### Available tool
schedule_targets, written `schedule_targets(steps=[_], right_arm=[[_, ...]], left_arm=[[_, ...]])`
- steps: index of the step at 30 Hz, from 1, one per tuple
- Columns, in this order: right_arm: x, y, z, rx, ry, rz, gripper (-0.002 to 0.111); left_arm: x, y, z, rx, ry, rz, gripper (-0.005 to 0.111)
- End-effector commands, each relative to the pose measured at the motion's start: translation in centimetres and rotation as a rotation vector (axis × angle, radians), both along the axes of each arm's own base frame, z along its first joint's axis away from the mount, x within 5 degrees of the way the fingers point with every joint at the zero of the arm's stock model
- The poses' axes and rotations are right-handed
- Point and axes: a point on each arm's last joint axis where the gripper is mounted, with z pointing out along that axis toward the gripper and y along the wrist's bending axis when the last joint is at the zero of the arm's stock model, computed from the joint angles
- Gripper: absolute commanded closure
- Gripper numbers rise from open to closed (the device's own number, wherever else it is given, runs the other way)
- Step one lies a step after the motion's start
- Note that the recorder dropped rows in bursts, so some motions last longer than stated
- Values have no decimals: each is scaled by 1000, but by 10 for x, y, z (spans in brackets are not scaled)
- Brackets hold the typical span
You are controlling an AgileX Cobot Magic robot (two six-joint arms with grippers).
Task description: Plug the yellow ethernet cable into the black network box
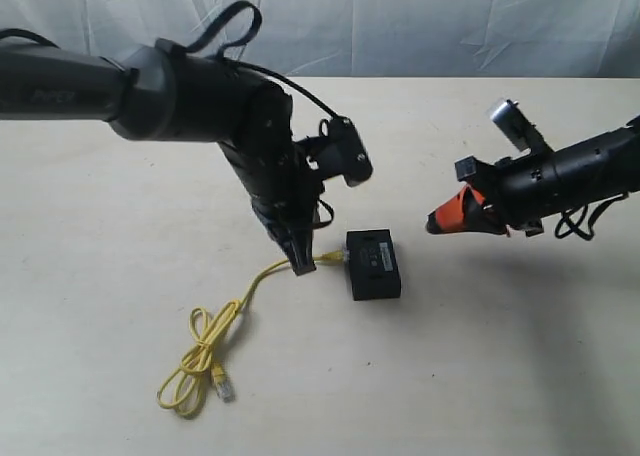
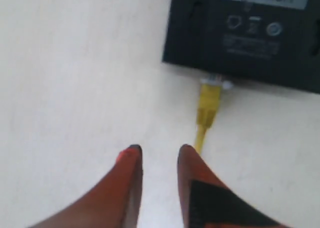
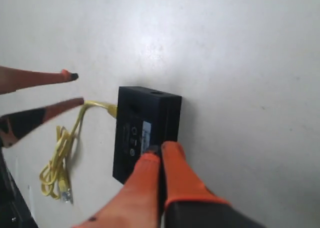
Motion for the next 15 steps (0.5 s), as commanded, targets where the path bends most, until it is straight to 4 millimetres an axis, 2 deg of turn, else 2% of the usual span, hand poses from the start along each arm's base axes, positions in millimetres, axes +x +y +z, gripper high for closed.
schedule_targets(steps=[1,3,6,8,9,11,13,15], right_arm=[[-8,-15,34,4,-55,-30,109],[-15,-16,49,-54,-104,-47,109],[-29,-14,74,-165,-214,-77,109],[-47,-13,95,-256,-302,-78,109],[-63,-15,115,-323,-376,-110,109],[-83,-21,129,-410,-454,-162,109],[-108,-27,146,-474,-562,-248,109],[-135,-34,160,-513,-684,-351,109]], left_arm=[[14,45,48,29,-44,311,99],[19,71,68,11,-32,451,107],[22,113,101,-49,-15,642,107],[16,149,126,-130,-26,757,107],[3,172,149,-240,-50,833,107],[-16,197,167,-356,-106,906,107],[-44,214,189,-477,-222,936,107],[-77,226,203,-564,-340,935,107]])
